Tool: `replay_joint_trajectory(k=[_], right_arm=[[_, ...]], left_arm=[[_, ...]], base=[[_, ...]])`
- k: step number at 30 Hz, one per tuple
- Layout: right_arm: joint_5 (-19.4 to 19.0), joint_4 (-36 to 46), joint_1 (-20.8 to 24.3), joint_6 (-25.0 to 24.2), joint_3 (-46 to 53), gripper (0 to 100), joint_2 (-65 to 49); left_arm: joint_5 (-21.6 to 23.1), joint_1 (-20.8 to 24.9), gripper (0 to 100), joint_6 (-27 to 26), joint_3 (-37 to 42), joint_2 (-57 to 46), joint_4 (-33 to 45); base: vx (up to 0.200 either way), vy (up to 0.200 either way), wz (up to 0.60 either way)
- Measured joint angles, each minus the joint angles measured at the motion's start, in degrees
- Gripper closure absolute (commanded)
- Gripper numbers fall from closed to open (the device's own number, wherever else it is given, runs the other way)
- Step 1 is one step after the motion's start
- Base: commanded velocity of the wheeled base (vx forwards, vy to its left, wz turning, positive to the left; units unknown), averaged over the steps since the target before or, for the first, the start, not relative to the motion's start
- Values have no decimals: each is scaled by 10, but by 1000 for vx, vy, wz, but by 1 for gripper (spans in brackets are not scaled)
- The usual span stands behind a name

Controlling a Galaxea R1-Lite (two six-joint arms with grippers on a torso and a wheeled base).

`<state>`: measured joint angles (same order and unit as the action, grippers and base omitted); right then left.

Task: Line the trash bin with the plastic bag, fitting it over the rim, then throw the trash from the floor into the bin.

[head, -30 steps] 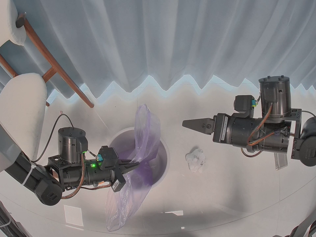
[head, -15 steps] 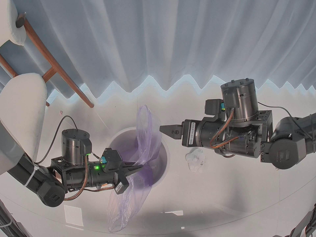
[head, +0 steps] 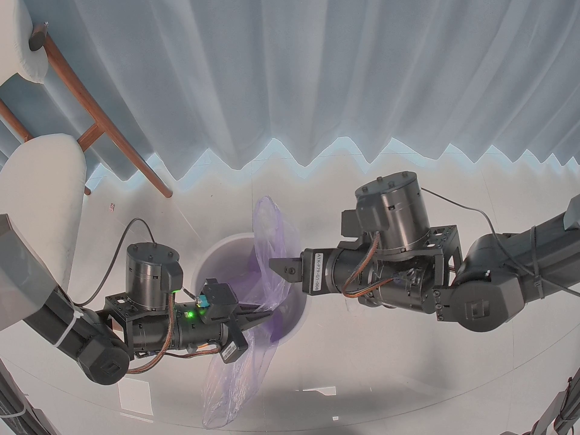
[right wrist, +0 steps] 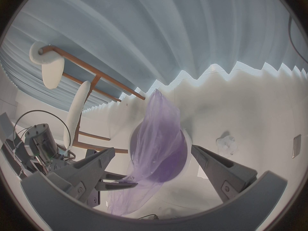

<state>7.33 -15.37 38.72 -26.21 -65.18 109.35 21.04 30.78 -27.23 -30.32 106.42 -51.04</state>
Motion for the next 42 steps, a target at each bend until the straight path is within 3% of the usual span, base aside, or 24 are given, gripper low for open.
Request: replay_joint_trajectory(k=[15,25,42], right_arm=[[42,1,1,44,-22,0,61],[79,45,-31,46,-54,0,85],[93,48,-35,52,-114,0,122]], left_arm=[[-4,13,100,1,-1,7,0],[-4,13,100,2,0,6,0],[-5,13,100,2,3,3,1]], base=[[0,0,0],[0,0,0],[0,0,0]])
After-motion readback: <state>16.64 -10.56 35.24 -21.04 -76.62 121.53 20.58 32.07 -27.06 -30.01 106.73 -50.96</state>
